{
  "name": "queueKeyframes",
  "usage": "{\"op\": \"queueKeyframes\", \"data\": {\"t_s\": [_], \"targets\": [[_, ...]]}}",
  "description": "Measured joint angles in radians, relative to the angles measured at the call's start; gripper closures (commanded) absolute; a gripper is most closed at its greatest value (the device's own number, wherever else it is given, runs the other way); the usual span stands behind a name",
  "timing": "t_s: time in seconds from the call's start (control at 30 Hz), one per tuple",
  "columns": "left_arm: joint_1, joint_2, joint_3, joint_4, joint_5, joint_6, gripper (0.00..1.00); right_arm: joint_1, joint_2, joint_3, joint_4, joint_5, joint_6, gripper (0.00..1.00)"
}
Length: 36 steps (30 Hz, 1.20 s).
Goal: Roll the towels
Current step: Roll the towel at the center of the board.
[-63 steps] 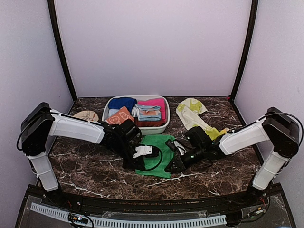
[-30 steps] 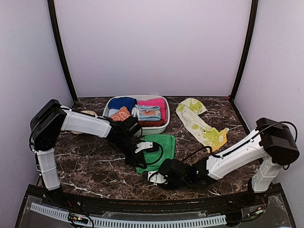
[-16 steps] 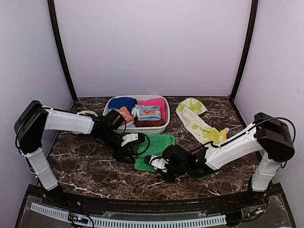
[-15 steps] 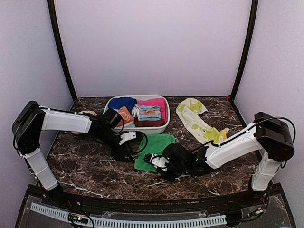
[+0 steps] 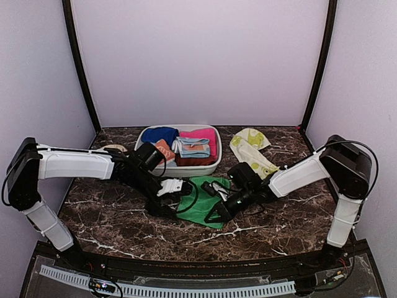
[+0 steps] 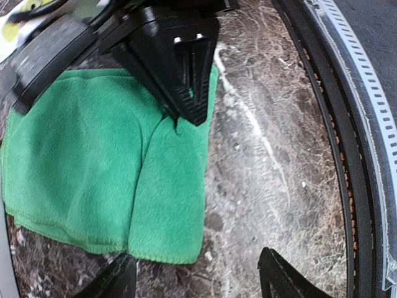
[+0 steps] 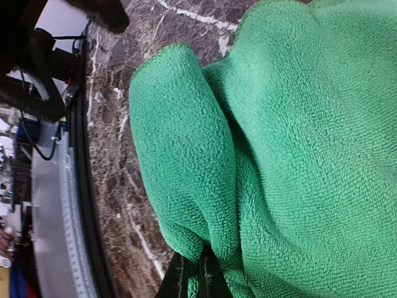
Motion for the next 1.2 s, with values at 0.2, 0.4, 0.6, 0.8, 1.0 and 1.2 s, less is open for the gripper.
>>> {"op": "queueKeyframes", "data": {"t_s": [0.2,0.4,0.6,0.8,1.0,1.2], "targets": [[-0.118,0.062,0.022,0.005,-0.029,0.007,0.31,-0.015,0.009,-0.029,0.011,-0.148,0.141,0.98],[-0.174,0.116,0.025,0.058,-0.105,0.012,0.39,-0.018,0.031,-0.038,0.047,-0.216,0.239,0.98],[-0.174,0.127,0.024,0.114,-0.139,0.022,0.50,-0.025,0.031,-0.060,0.088,-0.238,0.291,0.93],[-0.174,0.163,0.008,0.163,-0.149,0.032,0.92,-0.031,0.031,-0.063,0.100,-0.238,0.314,0.77],[-0.166,0.178,0.006,0.168,-0.121,0.009,1.00,-0.048,-0.034,-0.077,0.060,-0.143,0.268,0.68],[-0.156,0.181,0.010,0.130,-0.079,0.000,1.00,-0.126,-0.159,-0.104,-0.021,-0.004,0.220,0.66]]}}
